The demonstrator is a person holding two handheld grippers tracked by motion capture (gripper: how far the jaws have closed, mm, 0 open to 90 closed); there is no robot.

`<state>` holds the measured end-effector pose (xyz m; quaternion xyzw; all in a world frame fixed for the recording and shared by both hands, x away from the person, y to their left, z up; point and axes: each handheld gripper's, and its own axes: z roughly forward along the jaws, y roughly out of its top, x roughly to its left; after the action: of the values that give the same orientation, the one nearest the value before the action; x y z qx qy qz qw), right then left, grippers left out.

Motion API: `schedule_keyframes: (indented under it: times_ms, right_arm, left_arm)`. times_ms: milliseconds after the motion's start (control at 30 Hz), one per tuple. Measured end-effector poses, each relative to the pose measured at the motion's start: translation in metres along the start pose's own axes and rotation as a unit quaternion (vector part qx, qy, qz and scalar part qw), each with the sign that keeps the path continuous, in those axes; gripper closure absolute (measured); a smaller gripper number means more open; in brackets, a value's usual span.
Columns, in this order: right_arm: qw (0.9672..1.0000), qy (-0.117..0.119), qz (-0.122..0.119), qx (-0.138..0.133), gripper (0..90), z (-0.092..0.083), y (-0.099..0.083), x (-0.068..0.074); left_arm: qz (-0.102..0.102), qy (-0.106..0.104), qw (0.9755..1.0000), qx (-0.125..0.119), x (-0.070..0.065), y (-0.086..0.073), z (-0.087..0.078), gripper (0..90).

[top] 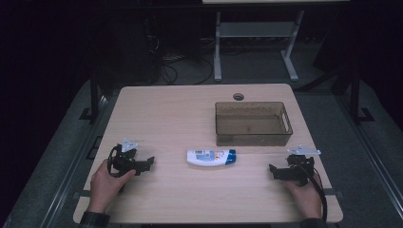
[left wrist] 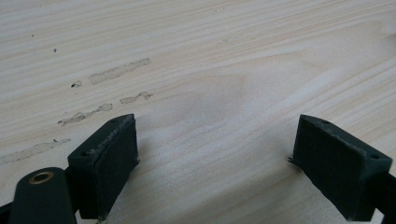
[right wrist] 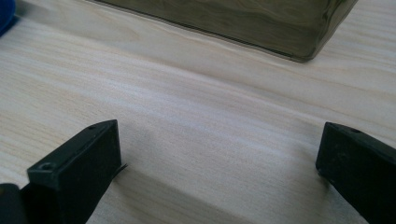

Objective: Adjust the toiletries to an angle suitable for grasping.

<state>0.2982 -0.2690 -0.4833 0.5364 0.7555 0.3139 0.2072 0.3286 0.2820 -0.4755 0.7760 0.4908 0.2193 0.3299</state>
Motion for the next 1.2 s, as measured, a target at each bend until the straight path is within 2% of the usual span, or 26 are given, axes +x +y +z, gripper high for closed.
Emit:
schedule_keyframes:
  times_ms: [300,367,433,500,567,733,900,1067,1200]
  right_arm:
    - [1.0000,0.003,-0.003,0.000,0.0,0.000,0.000,-0.001]
    - [1.0000,0.002,0.000,-0.003,6.9,-0.004,-0.002,-0.001]
    - [1.0000,-0.001,-0.002,-0.007,19.4,-0.009,-0.003,-0.001]
    - [1.0000,-0.008,-0.003,-0.005,25.0,-0.013,-0.004,-0.001]
    - [1.0000,0.006,0.007,-0.005,31.5,-0.017,-0.003,-0.001]
    - [0.9996,0.024,-0.001,-0.011,41.9,-0.021,0.001,0.002]
    - [0.9984,0.054,0.005,-0.015,53.1,-0.023,0.004,0.006]
    - [0.9966,0.080,-0.006,-0.017,63.0,-0.025,0.009,0.012]
    - [0.9952,0.096,-0.013,-0.014,74.9,-0.024,0.012,0.017]
  left_arm:
    - [0.000,0.000,1.0000,0.000,0.000,0.000,0.000,12.8]
    - [0.000,0.000,1.0000,0.000,0.000,0.000,0.000,12.8]
    - [0.000,0.000,1.0000,0.000,0.000,0.000,0.000,12.8]
    - [0.000,0.000,1.0000,0.000,0.000,0.000,0.000,12.8]
    - [0.000,0.000,1.0000,0.000,0.000,0.000,0.000,12.8]
    - [0.001,0.000,1.0000,0.000,0.000,0.000,0.000,12.7]
    - [0.001,0.000,1.0000,0.000,0.000,0.000,0.000,12.8]
    - [-0.001,0.001,1.0000,0.000,0.000,0.000,0.000,12.7]
    - [-0.004,0.004,1.0000,0.000,-0.001,0.000,0.000,12.6]
